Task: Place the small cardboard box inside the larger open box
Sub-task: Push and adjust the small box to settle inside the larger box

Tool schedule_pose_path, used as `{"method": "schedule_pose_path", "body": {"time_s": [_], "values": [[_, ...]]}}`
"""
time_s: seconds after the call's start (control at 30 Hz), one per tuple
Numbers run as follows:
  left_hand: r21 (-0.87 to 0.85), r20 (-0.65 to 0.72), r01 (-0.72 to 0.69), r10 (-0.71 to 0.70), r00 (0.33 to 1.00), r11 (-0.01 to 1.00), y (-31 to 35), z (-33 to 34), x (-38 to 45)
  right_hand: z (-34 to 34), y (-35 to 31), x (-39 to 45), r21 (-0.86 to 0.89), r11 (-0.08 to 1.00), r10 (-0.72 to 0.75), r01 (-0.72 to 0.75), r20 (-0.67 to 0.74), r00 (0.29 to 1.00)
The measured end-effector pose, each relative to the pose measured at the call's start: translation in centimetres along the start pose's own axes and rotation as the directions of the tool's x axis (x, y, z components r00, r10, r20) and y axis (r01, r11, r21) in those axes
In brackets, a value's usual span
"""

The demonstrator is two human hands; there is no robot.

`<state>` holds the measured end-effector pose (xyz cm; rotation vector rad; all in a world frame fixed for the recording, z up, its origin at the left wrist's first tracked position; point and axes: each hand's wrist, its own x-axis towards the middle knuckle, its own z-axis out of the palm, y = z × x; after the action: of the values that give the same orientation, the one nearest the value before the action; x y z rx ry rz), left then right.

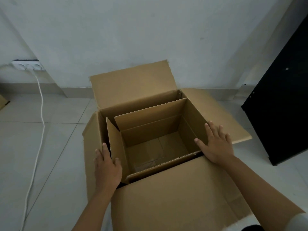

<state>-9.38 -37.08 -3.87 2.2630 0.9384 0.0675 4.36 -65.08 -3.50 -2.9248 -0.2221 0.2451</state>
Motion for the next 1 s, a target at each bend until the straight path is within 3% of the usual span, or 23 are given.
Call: {"method": "schedule_pose_path", "body": {"time_s": [0.47,1.0], "values": [[0.118,0.21,-0.21,0.182,0.961,0.971,6.5,3.7,4.4,-1.2,5.4,0.7,0.01,0.979,0.202,-0.202,-0.045,0.978],[0.128,0.277,-0.356,0.311,0.909,0.926,13.6,9.1,6.3,-2.2,11.8,2.1,0.066,0.935,0.353,-0.348,-0.105,0.93]]}}
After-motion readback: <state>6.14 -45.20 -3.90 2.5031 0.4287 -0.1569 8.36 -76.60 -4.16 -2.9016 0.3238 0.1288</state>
